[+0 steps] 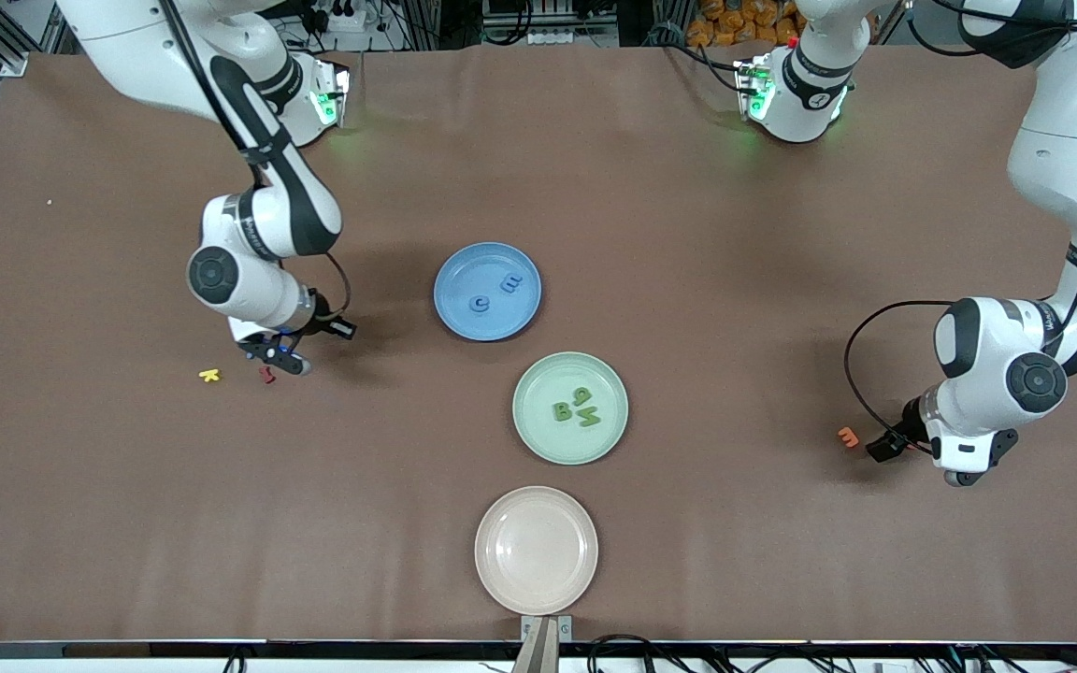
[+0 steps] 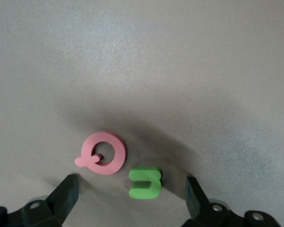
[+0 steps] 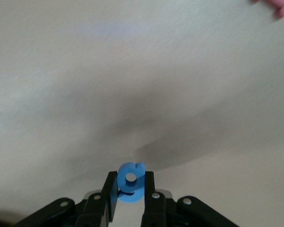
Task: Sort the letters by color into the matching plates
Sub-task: 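Place the blue g on the blue plate while the left gripper grasps green u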
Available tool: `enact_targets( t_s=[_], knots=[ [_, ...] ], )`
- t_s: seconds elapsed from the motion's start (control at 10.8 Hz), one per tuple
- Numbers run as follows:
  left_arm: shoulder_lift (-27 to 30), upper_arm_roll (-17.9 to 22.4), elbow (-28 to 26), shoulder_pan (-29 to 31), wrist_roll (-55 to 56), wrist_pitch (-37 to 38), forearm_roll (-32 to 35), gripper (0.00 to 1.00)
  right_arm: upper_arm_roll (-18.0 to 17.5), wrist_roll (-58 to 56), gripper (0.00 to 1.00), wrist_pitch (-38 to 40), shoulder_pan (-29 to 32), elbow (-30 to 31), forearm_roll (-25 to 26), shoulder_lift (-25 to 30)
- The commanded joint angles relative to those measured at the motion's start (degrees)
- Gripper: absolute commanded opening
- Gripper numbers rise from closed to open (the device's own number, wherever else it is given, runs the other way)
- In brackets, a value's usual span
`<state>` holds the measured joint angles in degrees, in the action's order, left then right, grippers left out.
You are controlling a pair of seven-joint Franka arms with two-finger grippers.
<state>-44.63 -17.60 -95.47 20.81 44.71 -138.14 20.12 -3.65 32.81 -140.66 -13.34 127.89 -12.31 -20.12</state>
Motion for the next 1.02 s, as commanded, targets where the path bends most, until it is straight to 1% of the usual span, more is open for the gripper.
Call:
enact_targets(
  t_s=[0.0,0.09,0.19,0.28,0.46,0.65,0.83,0.93],
  knots=[
    [-1.1,-0.1,1.3,0.3,-1.2,-0.3,1.1,1.0,-4.5,7.7,0.0,0.8,-1.8,-1.0,-0.9,1.3],
    [-1.1,-0.1,1.3,0.3,-1.2,-0.3,1.1,1.0,-4.9,8.9,0.0,0.6,-3.9,-1.2,-1.1,1.8],
    [-1.1,-0.1,1.3,0.2,-1.0,-0.4,1.1,0.89,-4.9,9.7,0.0,0.3,-6.1,-1.4,-4.1,2.1],
    [-1.0,-0.1,1.3,0.1,-0.7,-0.4,0.8,0.01,-4.9,9.7,0.0,-0.1,-7.8,-1.8,-7.6,2.1],
    [-0.9,-0.1,1.3,0.1,-1.2,-0.6,1.5,0.0,-4.9,11.4,0.0,-0.3,-11.5,-2.6,-9.4,2.0],
    [-0.7,-0.1,1.3,-0.1,-1.2,-0.6,1.5,0.0,-4.9,15.6,0.0,-2.8,-15.6,-2.8,-9.9,1.9],
    [-0.2,-0.2,1.3,-0.5,-0.9,-0.6,1.5,0.0,-4.9,19.6,0.0,-4.6,-17.7,-2.8,-9.9,1.5],
    [0.0,-0.8,1.4,-0.6,-0.3,-0.6,1.4,0.0,-4.9,19.7,0.0,-4.6,-18.5,-2.7,-9.9,1.3]
  ],
)
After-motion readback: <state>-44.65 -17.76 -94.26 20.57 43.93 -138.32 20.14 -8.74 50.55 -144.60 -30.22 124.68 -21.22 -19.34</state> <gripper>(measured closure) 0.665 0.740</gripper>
